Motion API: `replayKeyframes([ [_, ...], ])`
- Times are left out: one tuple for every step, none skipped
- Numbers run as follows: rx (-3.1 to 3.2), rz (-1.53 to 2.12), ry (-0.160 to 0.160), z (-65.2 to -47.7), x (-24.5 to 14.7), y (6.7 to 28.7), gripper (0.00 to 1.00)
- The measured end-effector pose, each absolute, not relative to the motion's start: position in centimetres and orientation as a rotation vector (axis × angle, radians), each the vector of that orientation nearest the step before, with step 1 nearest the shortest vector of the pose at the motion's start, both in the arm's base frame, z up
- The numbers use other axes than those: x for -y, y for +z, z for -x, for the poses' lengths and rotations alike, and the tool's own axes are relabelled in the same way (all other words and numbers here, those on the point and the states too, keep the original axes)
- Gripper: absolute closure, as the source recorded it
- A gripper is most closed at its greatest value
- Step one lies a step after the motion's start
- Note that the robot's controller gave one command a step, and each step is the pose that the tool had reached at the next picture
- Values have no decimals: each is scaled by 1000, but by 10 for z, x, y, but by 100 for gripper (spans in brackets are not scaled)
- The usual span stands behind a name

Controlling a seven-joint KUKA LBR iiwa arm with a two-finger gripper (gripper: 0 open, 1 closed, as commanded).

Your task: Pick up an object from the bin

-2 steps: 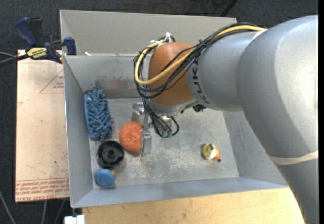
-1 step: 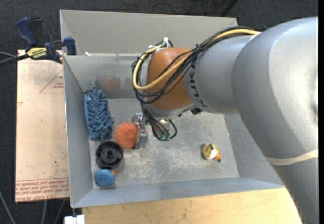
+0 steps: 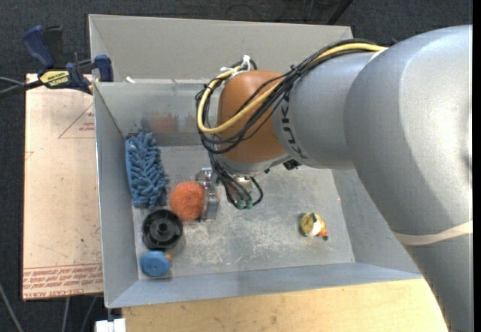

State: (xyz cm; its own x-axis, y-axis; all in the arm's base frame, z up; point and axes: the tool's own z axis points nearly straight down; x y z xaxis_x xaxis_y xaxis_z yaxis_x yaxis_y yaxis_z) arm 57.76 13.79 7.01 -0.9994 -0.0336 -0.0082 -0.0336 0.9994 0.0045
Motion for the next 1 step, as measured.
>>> replayKeyframes([
  [-3135,53,7,-577,-138,73,100],
])
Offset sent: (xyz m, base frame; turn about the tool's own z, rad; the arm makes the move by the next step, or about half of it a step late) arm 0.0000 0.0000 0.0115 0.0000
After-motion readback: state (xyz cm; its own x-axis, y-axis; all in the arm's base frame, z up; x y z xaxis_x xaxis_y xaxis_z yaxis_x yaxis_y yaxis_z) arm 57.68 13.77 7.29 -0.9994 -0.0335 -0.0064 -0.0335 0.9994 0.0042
